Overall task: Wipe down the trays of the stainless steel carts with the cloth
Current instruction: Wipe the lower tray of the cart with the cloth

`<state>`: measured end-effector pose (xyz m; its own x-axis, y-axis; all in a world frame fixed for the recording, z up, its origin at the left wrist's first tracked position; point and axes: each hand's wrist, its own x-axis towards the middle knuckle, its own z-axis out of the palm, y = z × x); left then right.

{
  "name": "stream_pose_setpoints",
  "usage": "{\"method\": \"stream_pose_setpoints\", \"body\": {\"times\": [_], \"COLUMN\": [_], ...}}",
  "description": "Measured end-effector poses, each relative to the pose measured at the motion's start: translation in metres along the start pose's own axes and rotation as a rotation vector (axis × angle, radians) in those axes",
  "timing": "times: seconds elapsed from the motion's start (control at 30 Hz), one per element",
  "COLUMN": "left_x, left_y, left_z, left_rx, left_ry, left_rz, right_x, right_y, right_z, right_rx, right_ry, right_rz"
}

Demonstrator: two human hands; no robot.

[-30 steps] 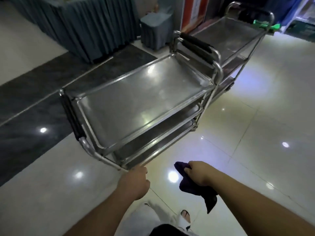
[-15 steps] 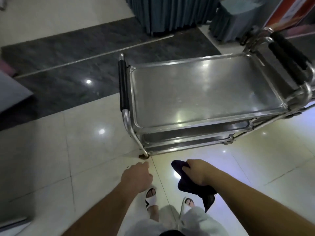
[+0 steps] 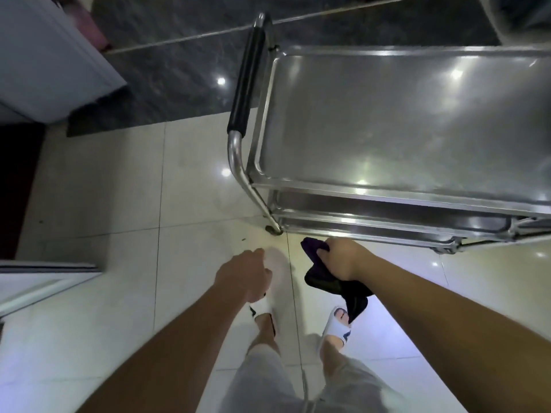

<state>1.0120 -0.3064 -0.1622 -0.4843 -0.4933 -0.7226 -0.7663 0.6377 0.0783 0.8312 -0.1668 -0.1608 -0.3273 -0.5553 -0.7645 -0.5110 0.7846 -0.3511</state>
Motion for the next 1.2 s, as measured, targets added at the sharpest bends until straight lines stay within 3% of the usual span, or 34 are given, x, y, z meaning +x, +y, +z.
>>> {"method": "stream_pose_setpoints", "body": {"times": [0.27,0.53,0.73,0.93,1.07,1.2], "left_x": [0.033,0.121,0.189,0.257,0.283,0.304], "left_y": [-0.011,-0.039,-0.047,-0.05,-0.05,-0.045], "left_z": [0.033,0.077,0.103,0.109,0.099,0.09], "left_rx": [-0.151,-0.228,-0.362,-0.628,-0.794,-0.998], "left_ry": [-0.03,0.019,0.158,0.414,0.586,0.649], "left_rz": [-0.019,-0.018,-0.019,0.0,0.12,0.204], "right_x": [0.027,0.115,0.177,0.236,0.264,0.286], "right_y": [0.019,0.031,0.047,0.04,0.025,0.017], "right_z": [0.014,0.051,0.062,0.049,0.028,0.016], "right_rx": [-0.062,0.004,0.023,-0.018,-0.053,0.012], "right_ry": [0.01,0.122,0.217,0.403,0.481,0.58], "right_rz": [0.009,0.004,-0.047,-0.054,-0.047,-0.098]}}
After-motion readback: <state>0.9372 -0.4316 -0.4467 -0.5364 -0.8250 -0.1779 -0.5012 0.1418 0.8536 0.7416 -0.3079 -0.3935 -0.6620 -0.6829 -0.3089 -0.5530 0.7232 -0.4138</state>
